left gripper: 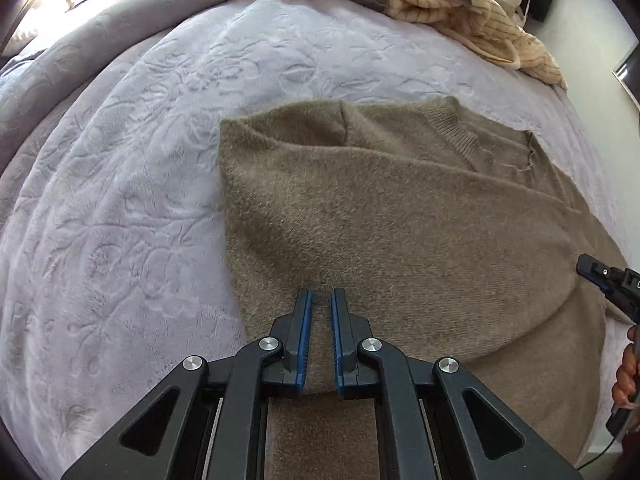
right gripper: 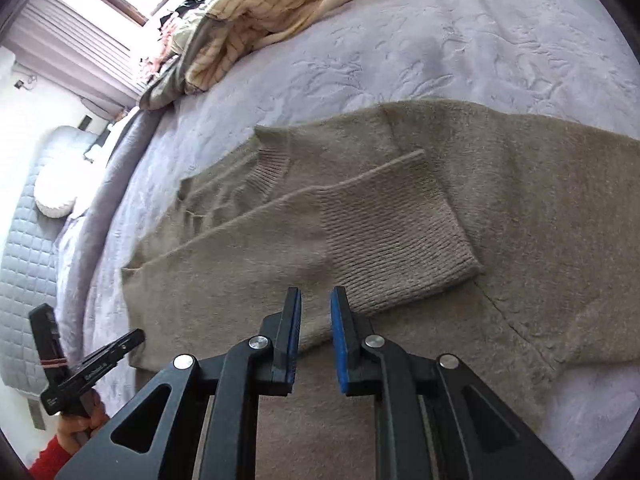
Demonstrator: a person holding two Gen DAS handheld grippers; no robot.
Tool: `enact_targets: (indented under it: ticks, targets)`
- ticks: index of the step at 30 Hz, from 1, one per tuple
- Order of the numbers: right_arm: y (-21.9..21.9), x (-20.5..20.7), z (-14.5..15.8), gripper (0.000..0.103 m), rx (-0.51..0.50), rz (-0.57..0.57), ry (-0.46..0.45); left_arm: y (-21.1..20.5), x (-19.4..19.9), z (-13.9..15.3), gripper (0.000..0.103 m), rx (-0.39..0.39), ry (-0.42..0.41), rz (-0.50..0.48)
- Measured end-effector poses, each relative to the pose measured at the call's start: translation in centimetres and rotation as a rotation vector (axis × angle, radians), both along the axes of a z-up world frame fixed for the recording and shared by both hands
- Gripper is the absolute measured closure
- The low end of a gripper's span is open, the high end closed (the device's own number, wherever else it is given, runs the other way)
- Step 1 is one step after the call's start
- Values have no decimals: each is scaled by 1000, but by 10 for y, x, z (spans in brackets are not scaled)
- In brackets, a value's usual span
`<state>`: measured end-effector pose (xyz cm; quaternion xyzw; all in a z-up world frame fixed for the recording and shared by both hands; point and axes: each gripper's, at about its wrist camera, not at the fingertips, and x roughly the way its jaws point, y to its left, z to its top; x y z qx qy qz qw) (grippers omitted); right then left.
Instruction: Fold small clothes
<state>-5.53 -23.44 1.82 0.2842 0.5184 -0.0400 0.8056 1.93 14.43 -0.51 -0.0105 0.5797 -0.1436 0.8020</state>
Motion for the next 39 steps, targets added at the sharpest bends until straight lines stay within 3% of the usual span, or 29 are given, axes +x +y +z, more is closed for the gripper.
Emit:
enact_targets:
  ticks: [1,4,6,15,20,28,39]
  targets:
    - [-2,1,-9,91,-14,-5,32,3,-4,-2,92,-8,-18,1]
    - [-14,-18,-14,91,70,-48,39,9,-14,1,92,6,-29,-2]
    - [-17,-30,-16,89,48,-56,73,10,-18,4,92,17,-26,-1]
    - [-38,-77,-6,86,162,-125,61,-1,-38,19,92,69,-15,30]
    - [-43,-94,-5,85,197,-163,61,-21,-50,26,92,58,25,26]
    - [-42,-111,-3,62,247,-174,39,-59,-61,24,92,97,46,-22]
    - [-44,-116,-3,56,288,-185,17,-81,-55,18,92,165,67,-40]
